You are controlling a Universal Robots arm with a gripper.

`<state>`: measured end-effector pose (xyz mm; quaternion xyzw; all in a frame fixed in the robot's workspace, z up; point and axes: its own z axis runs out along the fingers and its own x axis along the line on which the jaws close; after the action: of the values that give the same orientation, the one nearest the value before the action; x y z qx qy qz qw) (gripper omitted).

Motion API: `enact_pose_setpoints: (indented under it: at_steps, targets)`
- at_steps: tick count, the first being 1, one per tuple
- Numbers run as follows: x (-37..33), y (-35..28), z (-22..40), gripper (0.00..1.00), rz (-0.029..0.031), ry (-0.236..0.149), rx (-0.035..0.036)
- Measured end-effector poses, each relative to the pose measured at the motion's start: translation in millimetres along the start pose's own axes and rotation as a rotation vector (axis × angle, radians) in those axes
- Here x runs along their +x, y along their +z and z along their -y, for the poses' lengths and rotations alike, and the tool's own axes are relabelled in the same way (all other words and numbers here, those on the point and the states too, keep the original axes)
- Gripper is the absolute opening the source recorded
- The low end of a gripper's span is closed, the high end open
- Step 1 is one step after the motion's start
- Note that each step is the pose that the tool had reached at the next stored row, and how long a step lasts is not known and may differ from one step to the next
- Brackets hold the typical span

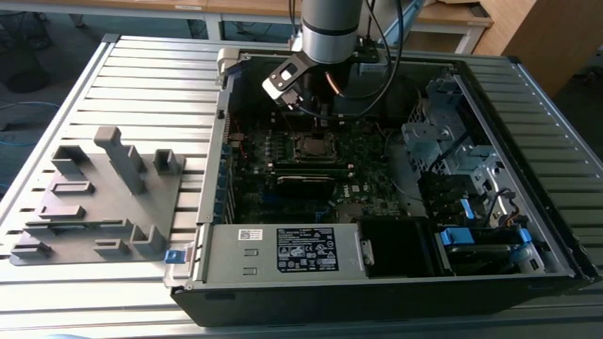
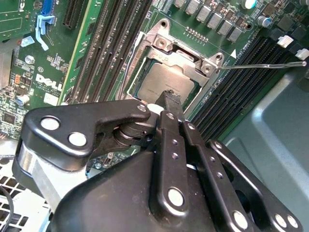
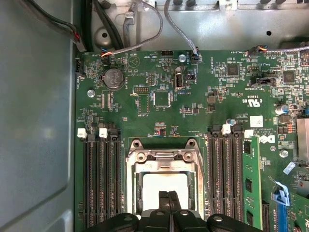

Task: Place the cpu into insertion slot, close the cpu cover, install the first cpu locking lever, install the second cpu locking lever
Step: 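Close the cpu cover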

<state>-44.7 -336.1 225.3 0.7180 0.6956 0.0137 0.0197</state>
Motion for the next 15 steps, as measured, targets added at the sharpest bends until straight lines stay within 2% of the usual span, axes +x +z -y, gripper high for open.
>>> enact_pose_setpoints:
  at_steps: [8, 15]
  targets:
    - [0.0, 0.0, 0.0, 0.11, -0.0005, -0.013, 0.0000]
    - [0.0, 0.0, 0.0, 0.11, -0.0044, -0.093, -0.0007]
